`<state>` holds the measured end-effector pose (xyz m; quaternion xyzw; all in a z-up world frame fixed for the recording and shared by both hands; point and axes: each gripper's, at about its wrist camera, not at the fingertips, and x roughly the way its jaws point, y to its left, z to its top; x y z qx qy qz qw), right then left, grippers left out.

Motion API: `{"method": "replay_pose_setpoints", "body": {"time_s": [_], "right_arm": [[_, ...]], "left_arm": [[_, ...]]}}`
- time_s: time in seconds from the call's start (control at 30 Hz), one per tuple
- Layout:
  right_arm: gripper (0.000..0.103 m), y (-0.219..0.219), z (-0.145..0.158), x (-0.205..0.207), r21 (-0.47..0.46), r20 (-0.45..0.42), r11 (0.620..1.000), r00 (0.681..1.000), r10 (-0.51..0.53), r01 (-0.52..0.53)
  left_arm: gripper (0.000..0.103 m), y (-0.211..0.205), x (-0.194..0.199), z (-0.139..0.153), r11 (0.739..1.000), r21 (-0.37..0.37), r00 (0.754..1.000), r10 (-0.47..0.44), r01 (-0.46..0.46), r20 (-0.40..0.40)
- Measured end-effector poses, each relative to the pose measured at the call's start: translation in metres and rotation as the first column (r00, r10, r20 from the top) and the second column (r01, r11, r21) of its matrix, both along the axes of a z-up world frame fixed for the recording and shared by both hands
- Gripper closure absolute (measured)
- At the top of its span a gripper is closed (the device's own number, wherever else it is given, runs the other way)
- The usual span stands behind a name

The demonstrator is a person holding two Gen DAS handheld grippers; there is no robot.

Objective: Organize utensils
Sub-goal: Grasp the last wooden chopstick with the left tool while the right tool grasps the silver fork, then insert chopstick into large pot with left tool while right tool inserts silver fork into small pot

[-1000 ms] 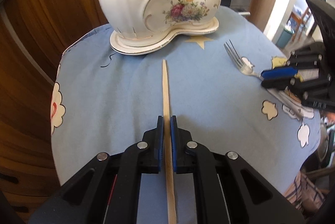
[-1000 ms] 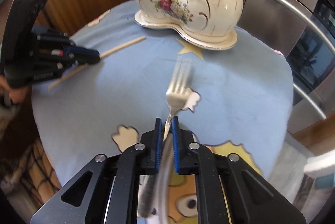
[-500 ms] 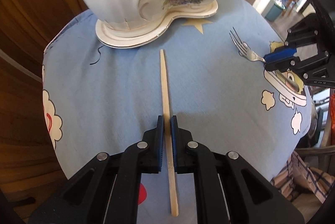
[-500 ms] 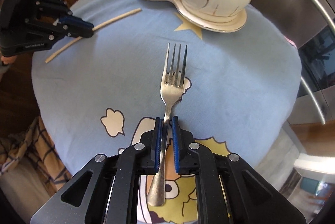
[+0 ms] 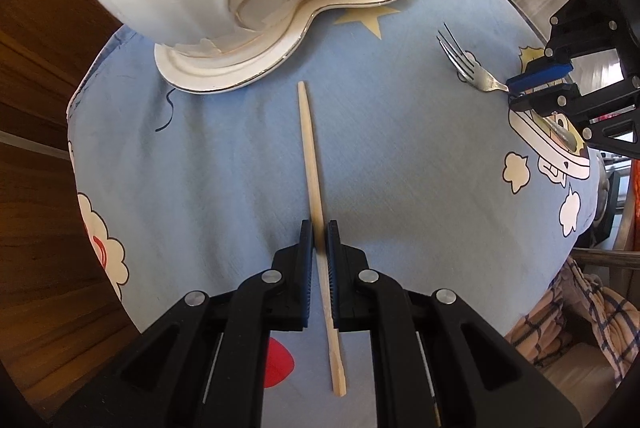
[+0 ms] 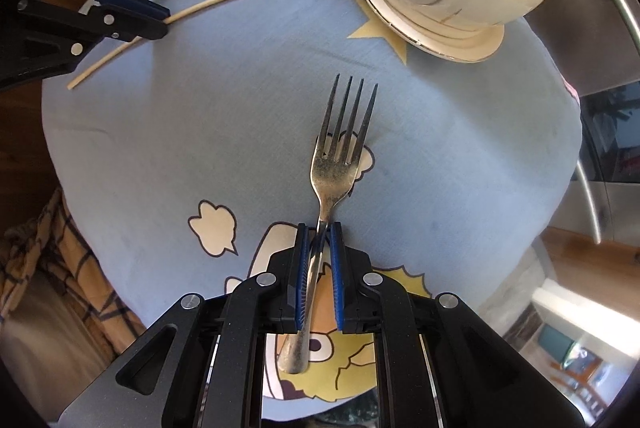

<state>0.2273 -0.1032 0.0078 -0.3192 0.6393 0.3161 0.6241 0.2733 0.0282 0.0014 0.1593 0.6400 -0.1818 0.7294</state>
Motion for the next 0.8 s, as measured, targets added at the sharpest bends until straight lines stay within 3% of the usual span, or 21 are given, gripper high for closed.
{"method": "replay_pose_setpoints", "body": {"time_s": [0.13,0.3,0.6,0.8], "right_arm": [[0.091,0.007,0.0,0.014,-0.003,-0.022,1.0,0.999,-0.024,0.024],[0.091,-0.001,0.003,0.014,0.037,0.017,0.998,0.998,-0.055,0.054],[0.097,-0.024,0.022,0.008,0.23,0.098,0.968,0.987,-0.126,0.1],[0.097,-0.044,0.043,0.002,0.384,0.156,0.915,0.968,-0.195,0.123]], "left_arm": [[0.096,-0.002,-0.006,-0.001,1.0,0.02,1.0,-0.004,0.004,0.022],[0.097,-0.007,-0.02,-0.002,1.0,0.006,0.997,0.03,-0.03,0.071],[0.098,0.02,-0.052,0.014,0.974,-0.191,0.973,0.156,-0.122,0.17],[0.098,0.042,-0.077,0.05,0.935,-0.323,0.926,0.243,-0.145,0.289]]}}
